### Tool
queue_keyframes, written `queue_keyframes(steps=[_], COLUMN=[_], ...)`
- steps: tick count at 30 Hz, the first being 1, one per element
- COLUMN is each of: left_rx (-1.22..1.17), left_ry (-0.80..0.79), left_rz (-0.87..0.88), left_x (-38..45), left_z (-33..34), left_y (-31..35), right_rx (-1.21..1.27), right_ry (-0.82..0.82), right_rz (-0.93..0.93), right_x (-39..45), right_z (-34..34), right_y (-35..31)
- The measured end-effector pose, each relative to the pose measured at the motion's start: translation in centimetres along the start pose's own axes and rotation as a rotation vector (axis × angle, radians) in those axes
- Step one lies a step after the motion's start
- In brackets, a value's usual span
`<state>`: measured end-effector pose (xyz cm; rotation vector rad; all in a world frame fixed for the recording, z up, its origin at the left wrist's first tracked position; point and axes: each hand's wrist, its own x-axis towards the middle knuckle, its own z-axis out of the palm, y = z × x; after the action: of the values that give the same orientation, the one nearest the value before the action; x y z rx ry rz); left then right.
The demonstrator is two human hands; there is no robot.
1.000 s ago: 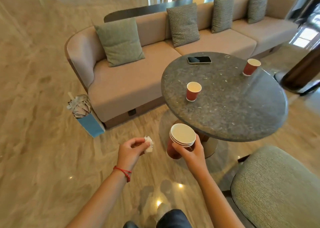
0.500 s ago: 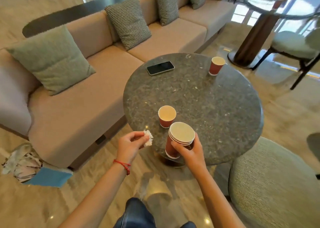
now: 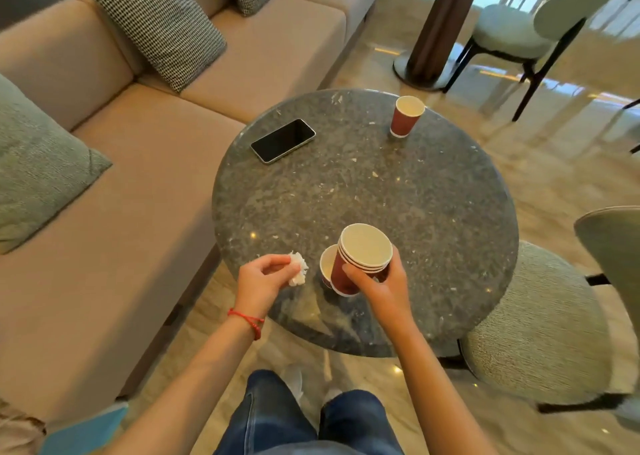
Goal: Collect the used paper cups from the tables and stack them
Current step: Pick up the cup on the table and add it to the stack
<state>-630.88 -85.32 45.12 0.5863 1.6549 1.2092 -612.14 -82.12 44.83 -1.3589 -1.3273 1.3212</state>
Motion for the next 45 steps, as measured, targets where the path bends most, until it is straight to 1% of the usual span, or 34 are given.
queue_keyframes(steps=[4, 7, 13, 21, 26, 29, 32, 37, 40, 45], left_rx=[0.002, 0.017, 0.042, 0.069, 0.062, 0.08, 0.082, 0.088, 0.1, 0.123], left_ry=[-0.013, 0.005, 0.025, 0.022, 0.018, 0.025, 0.015, -0.023, -0.054, -0.181], left_rz=[-0.033, -0.044, -0.056, -0.101, -0.125, -0.133, -0.13, -0.119, -0.094, -0.091], left_x=[0.6, 1.0, 1.3, 1.1, 1.2, 1.2, 1.2, 1.6, 1.9, 1.8], left_z=[0.2, 0.1, -0.4, -0.9, -1.2, -1.2, -1.1, -0.8, -0.4, 1.7], left_y=[-0.3, -0.7, -1.3, -2.6, -3.5, -3.8, -3.9, -3.6, -3.4, -3.5], right_rx=[-0.013, -0.018, -0.085, -0.152, -0.162, -0.155, -0.159, -0.159, -0.112, -0.028], right_ry=[0.013, 0.003, -0.029, 0.003, 0.012, 0.018, 0.054, 0.115, 0.145, 0.271], right_rz=[-0.013, -0.013, -0.033, -0.03, 0.01, 0.072, 0.095, 0.073, 0.097, 0.13], right_x=[1.2, 2.1, 2.7, 2.1, 1.8, 1.4, 1.2, 1.0, 0.4, -1.8], right_z=[0.4, 0.6, 1.6, 1.9, 2.2, 2.4, 2.7, 2.6, 1.9, -0.7], right_y=[-0.2, 0.2, 2.0, 4.6, 6.8, 7.8, 8.2, 8.0, 7.7, 7.6])
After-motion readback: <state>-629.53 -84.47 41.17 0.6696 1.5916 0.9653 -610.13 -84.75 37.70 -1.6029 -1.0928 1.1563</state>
